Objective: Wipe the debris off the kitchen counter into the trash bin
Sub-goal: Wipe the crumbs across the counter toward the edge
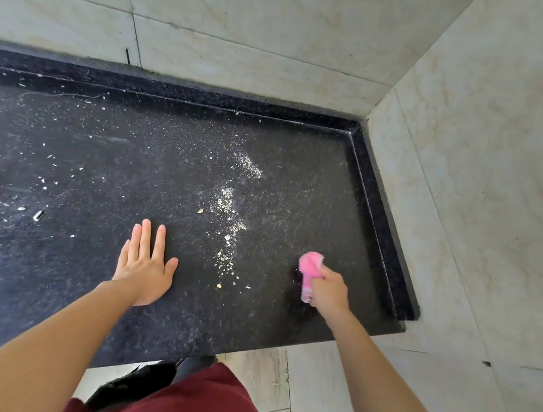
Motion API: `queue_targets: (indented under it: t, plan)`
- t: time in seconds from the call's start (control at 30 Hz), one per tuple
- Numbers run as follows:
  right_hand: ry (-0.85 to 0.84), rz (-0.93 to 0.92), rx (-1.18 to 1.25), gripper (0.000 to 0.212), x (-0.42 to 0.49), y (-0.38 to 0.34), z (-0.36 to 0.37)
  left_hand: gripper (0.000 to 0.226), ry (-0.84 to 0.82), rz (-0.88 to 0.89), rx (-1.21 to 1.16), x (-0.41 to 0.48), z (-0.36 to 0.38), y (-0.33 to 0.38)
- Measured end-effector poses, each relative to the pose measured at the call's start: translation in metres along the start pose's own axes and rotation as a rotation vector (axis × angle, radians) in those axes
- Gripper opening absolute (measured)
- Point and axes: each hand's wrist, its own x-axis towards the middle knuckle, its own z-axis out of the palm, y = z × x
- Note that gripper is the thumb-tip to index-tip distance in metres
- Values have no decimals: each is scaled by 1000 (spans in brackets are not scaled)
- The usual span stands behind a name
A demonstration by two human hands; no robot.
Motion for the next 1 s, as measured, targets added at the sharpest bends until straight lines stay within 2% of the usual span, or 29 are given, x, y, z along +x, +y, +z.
queue_targets:
  t: [0.13, 0.27, 0.37, 0.4, 0.53, 0.63, 0.7, 0.77, 0.87, 1.0]
  plan:
    - [-125, -210, -93, 41, -40, -33, 68, 68, -1, -3, 11, 0, -3, 0]
    - [-268, -286, -41, 43, -66, -56, 108, 70, 20, 20, 27, -2, -9, -3]
    - [-437, -307, 2, 45, -77, -68, 113, 66, 77, 74, 23, -5, -16, -11]
    - [-442, -316, 7, 46, -76, -71, 110, 64, 114, 88, 17, -6, -19, -16]
    - [-183, -286, 77, 56, -35, -84, 63, 67, 212, 15, 2, -8, -23, -38]
    - [-52, -200, 11, 41, 6, -91, 24, 71, 184, -75, -13, -8, -15, -52]
    - [-46, -139, -26, 31, 25, -94, 20, 70, 174, -97, -23, -8, -9, -53]
    - [-63, -145, -102, 32, 32, -100, 38, 69, 158, -114, -16, -6, -7, -52]
    - [-67, -244, -232, 36, 14, -112, 75, 68, 104, -128, -10, -5, -9, -50]
    - [-129, -399, -262, 46, -30, -130, 119, 69, 93, -122, 17, -7, -9, -53]
